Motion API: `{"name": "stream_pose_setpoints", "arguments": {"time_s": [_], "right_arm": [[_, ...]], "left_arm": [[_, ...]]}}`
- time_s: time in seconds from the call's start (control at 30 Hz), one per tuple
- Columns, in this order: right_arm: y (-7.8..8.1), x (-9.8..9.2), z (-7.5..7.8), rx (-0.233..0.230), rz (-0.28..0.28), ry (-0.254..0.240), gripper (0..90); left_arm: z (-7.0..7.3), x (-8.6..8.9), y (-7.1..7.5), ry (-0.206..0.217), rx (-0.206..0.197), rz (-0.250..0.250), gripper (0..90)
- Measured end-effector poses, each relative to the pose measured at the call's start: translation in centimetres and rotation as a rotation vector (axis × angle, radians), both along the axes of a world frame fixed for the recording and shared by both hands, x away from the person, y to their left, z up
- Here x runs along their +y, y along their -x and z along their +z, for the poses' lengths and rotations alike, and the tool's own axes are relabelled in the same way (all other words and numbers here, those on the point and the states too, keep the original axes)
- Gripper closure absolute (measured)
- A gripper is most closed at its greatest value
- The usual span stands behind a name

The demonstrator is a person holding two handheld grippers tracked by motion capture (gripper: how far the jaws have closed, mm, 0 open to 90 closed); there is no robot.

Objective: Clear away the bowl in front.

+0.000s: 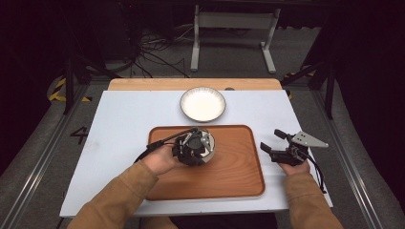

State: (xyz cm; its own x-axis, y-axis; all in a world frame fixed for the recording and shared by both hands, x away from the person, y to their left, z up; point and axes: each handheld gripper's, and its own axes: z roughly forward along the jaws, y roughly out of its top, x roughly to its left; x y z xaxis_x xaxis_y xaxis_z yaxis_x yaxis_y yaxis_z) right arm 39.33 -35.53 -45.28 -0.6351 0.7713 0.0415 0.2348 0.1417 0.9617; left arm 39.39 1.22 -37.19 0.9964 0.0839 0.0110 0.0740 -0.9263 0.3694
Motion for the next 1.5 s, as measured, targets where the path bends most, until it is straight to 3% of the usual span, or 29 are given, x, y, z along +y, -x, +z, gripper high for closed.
{"name": "stream_pose_setpoints", "arguments": {"time_s": [1.0,1.2,1.3,1.5], "right_arm": [[0.0,0.0,0.0,0.002,0.0,-0.001,11.8],[0.0,0.0,0.0,0.002,0.001,-0.003,11.8],[0.0,0.0,0.0,0.002,0.0,-0.004,11.8],[0.0,-0.1,0.0,0.002,0.004,-0.005,11.8]], "left_arm": [[-0.9,-0.7,0.3,-0.026,0.062,-0.052,80.8],[-0.4,-0.5,0.2,0.015,0.104,-0.051,74.3],[-0.1,-0.3,0.1,0.03,0.111,-0.051,66.5],[0.7,0.7,-0.1,0.14,0.129,-0.02,56.1]]}}
